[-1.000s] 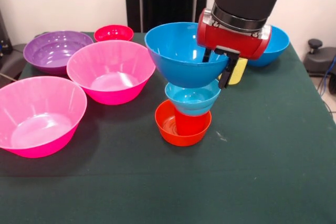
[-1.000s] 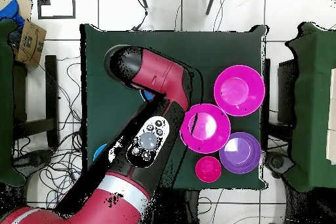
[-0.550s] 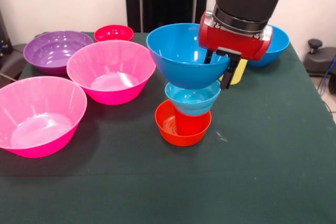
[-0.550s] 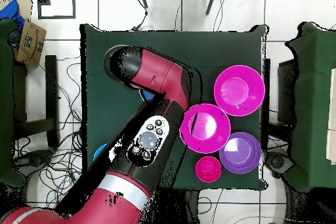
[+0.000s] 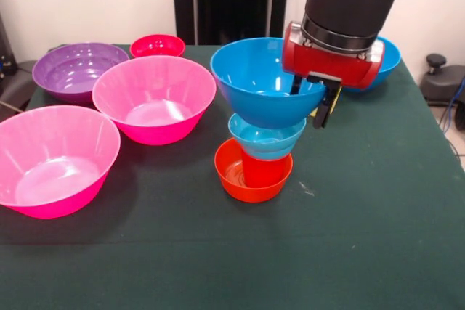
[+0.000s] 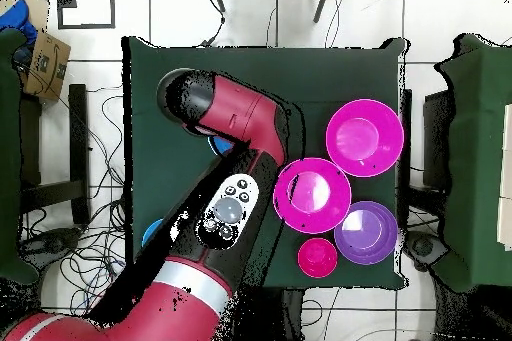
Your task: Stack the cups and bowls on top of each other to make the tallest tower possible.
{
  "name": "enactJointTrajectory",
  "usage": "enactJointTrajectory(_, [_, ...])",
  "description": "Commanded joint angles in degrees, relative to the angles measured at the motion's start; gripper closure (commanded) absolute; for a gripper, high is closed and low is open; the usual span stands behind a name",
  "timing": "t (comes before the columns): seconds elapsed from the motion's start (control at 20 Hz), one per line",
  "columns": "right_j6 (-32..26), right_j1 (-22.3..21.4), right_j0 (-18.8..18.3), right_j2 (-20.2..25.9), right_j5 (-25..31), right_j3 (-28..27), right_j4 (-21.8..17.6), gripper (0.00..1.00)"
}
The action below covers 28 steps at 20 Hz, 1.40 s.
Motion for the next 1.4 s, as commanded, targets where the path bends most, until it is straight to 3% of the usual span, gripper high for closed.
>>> enactJointTrajectory(0.05, [5.13,-0.63,-2.74,11.37,-2.40,3.54,-1.14,1.00])
enactJointTrajectory(0.75, [3.79,-0.16,-5.08,13.31,-5.76,3.24,-4.13,1.00])
enactJointTrajectory(1.4, [5.71,-0.06,-4.43,12.21,-3.93,2.56,-6.07,1.00])
